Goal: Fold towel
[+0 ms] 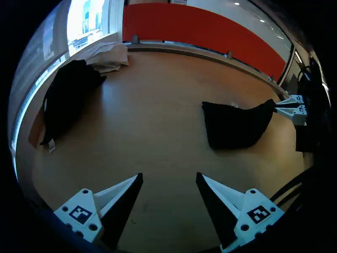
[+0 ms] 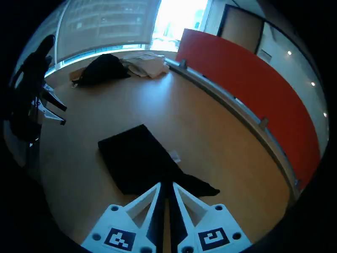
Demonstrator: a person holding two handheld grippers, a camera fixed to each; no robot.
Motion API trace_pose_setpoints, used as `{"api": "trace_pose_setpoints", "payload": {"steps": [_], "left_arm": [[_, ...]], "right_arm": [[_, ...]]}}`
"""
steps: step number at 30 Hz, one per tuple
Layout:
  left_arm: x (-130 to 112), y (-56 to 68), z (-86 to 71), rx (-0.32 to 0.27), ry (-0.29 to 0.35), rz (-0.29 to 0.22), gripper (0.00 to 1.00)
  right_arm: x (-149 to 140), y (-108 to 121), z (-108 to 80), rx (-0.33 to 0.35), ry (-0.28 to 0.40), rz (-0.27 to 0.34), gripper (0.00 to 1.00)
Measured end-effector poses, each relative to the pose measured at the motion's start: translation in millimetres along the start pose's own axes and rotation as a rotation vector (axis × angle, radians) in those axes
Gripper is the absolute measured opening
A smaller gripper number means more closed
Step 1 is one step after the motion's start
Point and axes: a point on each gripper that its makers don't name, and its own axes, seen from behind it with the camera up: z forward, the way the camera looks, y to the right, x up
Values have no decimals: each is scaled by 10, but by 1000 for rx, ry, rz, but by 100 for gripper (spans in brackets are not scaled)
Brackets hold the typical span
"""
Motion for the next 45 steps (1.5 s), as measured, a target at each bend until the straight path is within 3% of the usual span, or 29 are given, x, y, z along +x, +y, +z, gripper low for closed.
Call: {"api": "trace_pose_setpoints", "payload": {"steps": [12,21,36,45], "left_arm": [[-10,-83,-61,3,7,-16,94],[90,-164,-210,16,37,-44,94],[75,-317,-439,41,67,-125,94],[-58,-315,-456,49,53,-140,94]], "right_arm": [[222,-151,100,26,13,-34,5],[465,-407,282,83,22,-91,5],[681,-1087,827,225,-10,-221,5],[493,-1461,1211,303,-72,-241,6]]}}
